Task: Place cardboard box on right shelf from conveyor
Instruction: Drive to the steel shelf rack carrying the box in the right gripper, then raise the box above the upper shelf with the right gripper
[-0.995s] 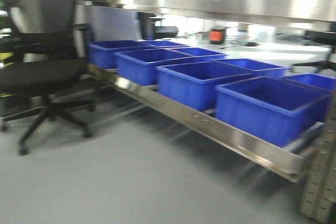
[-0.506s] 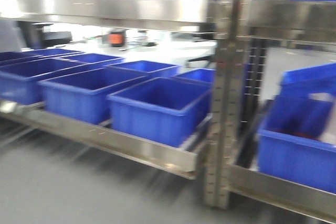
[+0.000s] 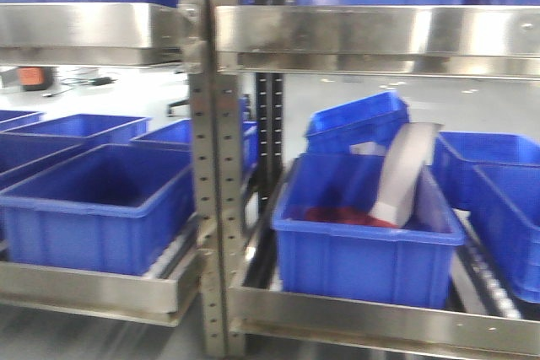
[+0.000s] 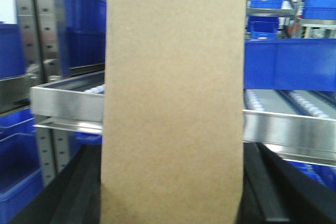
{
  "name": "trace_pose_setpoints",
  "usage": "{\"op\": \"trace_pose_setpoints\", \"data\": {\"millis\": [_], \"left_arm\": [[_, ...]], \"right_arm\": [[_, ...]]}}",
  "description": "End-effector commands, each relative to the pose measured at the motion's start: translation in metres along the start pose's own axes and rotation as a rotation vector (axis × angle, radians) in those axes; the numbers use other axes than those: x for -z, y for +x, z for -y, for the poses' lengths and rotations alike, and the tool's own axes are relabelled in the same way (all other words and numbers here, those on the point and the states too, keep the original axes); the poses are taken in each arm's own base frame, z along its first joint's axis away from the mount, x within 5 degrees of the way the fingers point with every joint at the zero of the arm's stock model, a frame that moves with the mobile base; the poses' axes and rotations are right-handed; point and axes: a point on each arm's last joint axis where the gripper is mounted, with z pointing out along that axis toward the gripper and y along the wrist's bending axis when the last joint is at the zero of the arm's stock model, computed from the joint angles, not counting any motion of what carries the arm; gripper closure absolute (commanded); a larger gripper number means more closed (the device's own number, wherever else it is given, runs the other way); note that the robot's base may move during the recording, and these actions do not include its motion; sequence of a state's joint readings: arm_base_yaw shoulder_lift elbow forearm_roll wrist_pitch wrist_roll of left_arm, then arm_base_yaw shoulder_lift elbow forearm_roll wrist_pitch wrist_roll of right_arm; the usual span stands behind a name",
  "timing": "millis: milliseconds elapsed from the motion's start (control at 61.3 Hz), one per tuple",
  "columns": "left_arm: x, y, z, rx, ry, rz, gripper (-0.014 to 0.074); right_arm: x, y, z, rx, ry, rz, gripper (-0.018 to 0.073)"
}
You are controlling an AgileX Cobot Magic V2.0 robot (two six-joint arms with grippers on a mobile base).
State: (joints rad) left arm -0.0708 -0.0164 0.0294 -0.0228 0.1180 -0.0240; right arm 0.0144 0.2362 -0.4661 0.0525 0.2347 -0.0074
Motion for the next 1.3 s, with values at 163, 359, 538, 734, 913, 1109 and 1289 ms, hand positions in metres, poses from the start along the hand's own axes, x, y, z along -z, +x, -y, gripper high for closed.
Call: {"op": "trace_pose_setpoints", "data": {"millis": [163,359,538,734,913,1109,1289], "left_arm": [[0.0003,-0.0047,0.0000,0.003,0.000,0.083,0.0713],[0.0003,-0.0047,0.0000,0.003,0.000,0.083,0.0713],[0.0003,-0.0047,0.0000,0.003,0.000,0.083,0.0713],[0.0003,-0.0047,0.0000,0.003,0.000,0.083,0.0713],[0.0003,-0.0047,0.0000,0.003,0.000,0.083,0.0713],[0.0003,-0.0047,0.0000,0.003,0.000,0.083,0.0713],[0.0003,-0.0047,0.0000,0.003,0.000,0.083,0.0713]], "right_arm": [[0.0010,-0.0192,0.0001,0.017,0.008,0.131,0.0494],[0.0010,-0.0192,0.0001,0.017,0.008,0.131,0.0494],[0.0010,-0.0192,0.0001,0.017,0.008,0.131,0.0494],[0.0010,-0.0192,0.0001,0.017,0.008,0.131,0.0494],[0.0010,-0.0192,0.0001,0.017,0.008,0.131,0.0494],[0.0010,-0.0192,0.0001,0.017,0.008,0.131,0.0494],[0.0010,-0.0192,0.0001,0.017,0.008,0.131,0.0494]]}}
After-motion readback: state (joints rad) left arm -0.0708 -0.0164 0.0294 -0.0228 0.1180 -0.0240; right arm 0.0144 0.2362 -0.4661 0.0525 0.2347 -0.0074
